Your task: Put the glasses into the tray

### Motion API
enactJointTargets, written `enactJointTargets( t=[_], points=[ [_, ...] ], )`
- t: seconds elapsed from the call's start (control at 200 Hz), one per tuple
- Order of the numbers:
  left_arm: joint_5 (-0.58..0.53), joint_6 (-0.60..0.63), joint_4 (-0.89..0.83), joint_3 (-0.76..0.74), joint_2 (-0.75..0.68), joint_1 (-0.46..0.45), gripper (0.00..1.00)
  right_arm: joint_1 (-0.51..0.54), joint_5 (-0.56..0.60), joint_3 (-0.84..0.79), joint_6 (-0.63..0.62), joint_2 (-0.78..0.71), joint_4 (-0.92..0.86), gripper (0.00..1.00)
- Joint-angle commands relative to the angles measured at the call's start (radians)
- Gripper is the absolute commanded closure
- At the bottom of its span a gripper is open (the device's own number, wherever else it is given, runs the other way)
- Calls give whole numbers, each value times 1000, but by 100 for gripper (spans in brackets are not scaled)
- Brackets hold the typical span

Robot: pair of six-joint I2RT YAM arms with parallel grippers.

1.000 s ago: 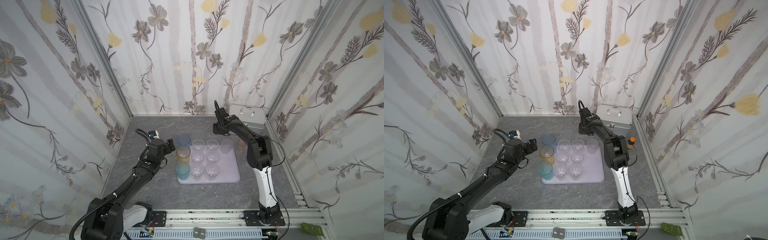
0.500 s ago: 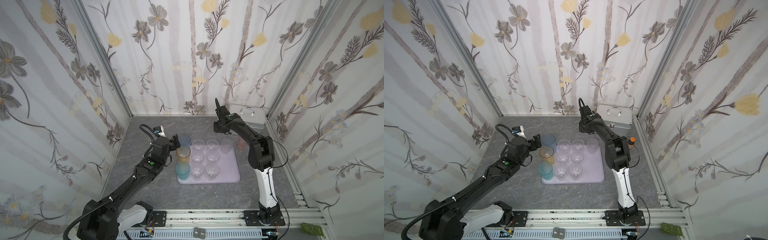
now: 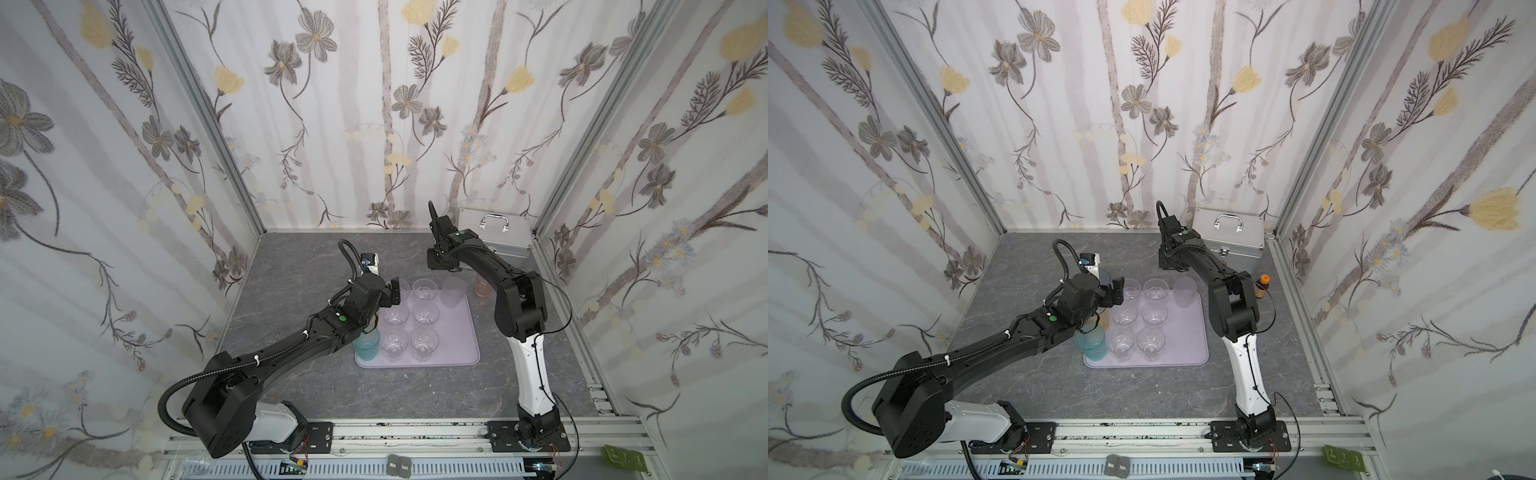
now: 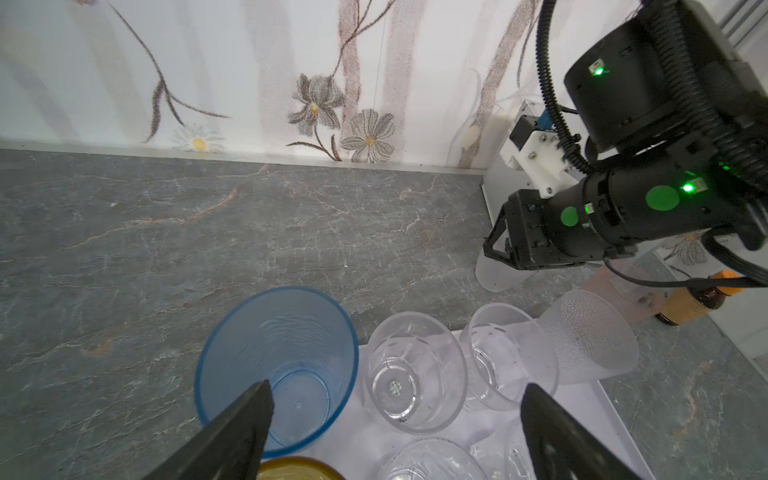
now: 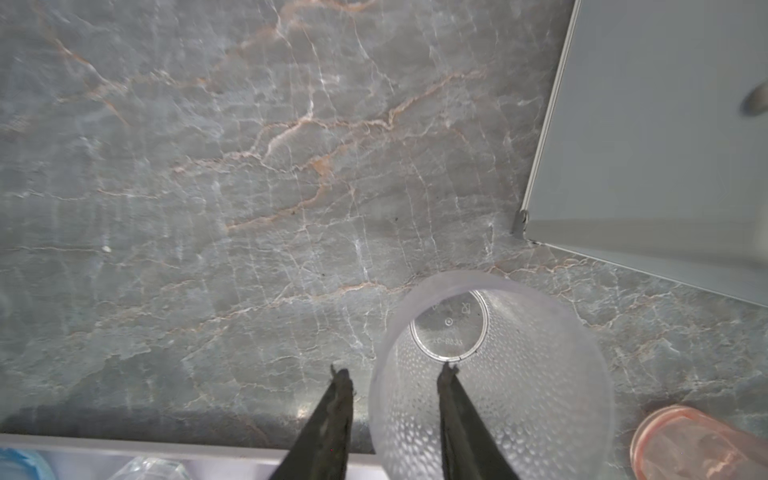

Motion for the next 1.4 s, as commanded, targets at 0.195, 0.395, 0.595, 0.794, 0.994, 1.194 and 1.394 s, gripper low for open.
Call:
enactJointTargets(
  t=[0.195,0.395,0.595,0.794,0.994,1.194,1.394],
  points=[
    [17,-5,10,13,21,-3,4,37,19,5,-61,-40,47,91],
    [12,-20,10,6,4,-6,4,81,17,34,-72,-153,30,94],
    [-26,-16,9,-2,-11,-38,4,101,45,-111,-63,-377,-9,93],
    [-41,-23,12,35,30,-97,4,88,64,-472,-9,-716,-1,93],
    [-33,-41,20,77,111,-159,4,69,-23,-771,59,-914,6,93],
    [-6,-78,20,82,155,-189,4,79,-84,-915,90,-891,134,93],
    [-21,-97,21,45,139,-192,4,93,-97,-944,77,-764,214,93]
  ],
)
